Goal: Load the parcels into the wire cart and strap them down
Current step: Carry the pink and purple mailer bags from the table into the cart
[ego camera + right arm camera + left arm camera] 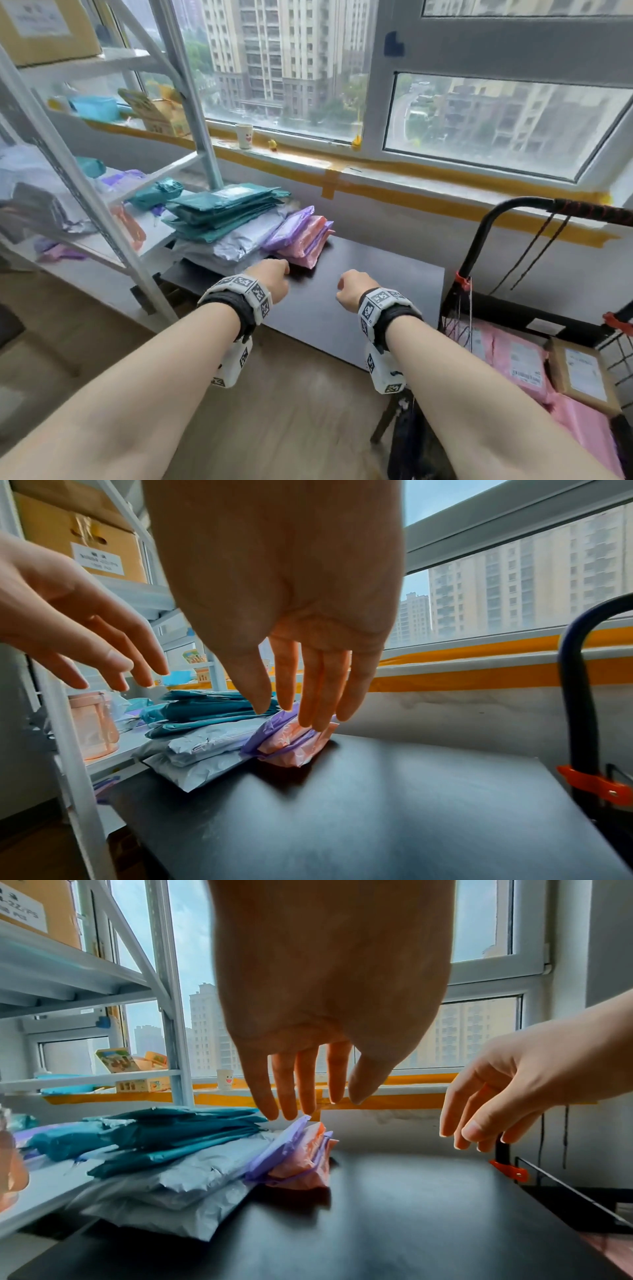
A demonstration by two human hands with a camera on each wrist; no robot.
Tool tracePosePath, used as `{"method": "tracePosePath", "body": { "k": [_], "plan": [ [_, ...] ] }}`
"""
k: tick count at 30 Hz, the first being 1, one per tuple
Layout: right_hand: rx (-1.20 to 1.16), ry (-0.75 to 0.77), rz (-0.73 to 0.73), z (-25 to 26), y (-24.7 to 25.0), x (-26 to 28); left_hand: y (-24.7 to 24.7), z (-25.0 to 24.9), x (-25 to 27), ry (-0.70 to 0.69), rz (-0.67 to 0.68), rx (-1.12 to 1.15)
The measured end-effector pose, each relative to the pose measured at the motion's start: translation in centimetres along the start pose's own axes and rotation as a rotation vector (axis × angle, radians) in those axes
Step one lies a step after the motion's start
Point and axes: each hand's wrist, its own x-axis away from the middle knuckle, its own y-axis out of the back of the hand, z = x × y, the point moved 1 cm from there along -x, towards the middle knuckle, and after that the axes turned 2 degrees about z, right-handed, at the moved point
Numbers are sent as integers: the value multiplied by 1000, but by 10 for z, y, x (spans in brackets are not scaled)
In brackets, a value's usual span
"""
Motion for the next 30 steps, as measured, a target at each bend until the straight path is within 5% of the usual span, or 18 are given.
{"method": "tracePosePath", "body": {
  "k": [5, 11, 21, 30],
  "plan": [
    [-19, -51, 15, 61, 2, -73, 35, 68, -78, -45, -31, 3],
    [-31, -43, 7, 99, 2, -151, 27, 115, -155, -57, 91, 112],
    [-262, -142, -33, 100, -7, -284, 1, 143, -264, 38, 194, 333],
    [-505, -309, -105, 86, -35, -334, -31, 146, -328, 136, 283, 511]
  ]
}}
